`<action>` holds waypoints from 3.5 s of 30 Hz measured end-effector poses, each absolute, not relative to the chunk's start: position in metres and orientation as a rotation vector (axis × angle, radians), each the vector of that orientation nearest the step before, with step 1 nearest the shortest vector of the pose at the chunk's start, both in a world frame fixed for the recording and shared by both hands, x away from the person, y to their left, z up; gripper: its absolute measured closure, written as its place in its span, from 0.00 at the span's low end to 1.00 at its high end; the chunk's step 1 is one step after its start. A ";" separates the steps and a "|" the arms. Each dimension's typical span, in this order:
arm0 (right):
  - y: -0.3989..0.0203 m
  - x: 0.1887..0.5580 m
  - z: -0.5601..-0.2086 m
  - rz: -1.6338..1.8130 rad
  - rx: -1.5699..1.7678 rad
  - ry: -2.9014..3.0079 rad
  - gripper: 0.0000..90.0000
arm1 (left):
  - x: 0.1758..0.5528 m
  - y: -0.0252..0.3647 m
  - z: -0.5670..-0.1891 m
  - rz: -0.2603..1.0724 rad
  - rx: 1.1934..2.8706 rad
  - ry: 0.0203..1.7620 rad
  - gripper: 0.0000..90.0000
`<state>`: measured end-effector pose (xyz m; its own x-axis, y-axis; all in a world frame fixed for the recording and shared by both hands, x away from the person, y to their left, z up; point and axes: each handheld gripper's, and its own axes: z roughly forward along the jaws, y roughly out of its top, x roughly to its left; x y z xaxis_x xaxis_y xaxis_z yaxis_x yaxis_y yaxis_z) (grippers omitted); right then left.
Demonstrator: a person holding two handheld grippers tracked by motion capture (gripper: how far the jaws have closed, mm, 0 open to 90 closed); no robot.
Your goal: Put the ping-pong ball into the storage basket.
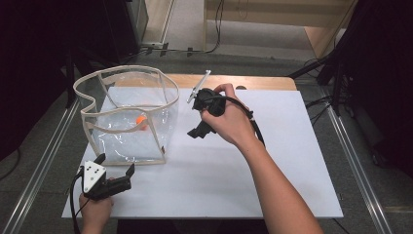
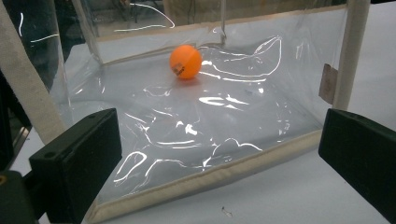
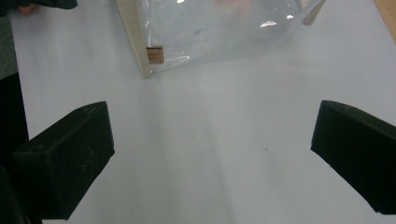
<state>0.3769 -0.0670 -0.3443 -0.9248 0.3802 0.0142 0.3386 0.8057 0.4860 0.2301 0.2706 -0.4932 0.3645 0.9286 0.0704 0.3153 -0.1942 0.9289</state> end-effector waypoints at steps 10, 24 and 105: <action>-0.077 0.370 -0.359 0.781 0.588 2.903 0.00 | 0.230 0.271 -0.493 0.846 1.712 1.108 0.00; -0.092 0.363 -0.376 0.815 0.611 2.899 0.00 | 0.230 0.271 -0.493 0.848 1.708 1.108 0.00; -0.246 0.297 -0.467 1.194 1.017 2.585 0.00 | 0.229 0.271 -0.493 0.849 1.695 1.111 0.00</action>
<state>0.2965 -0.2459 -0.4668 -0.7674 0.6198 0.1642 0.5270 0.4638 0.7122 0.2287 0.2713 -0.4933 0.3578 0.9316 0.0634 0.3056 -0.1810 0.9348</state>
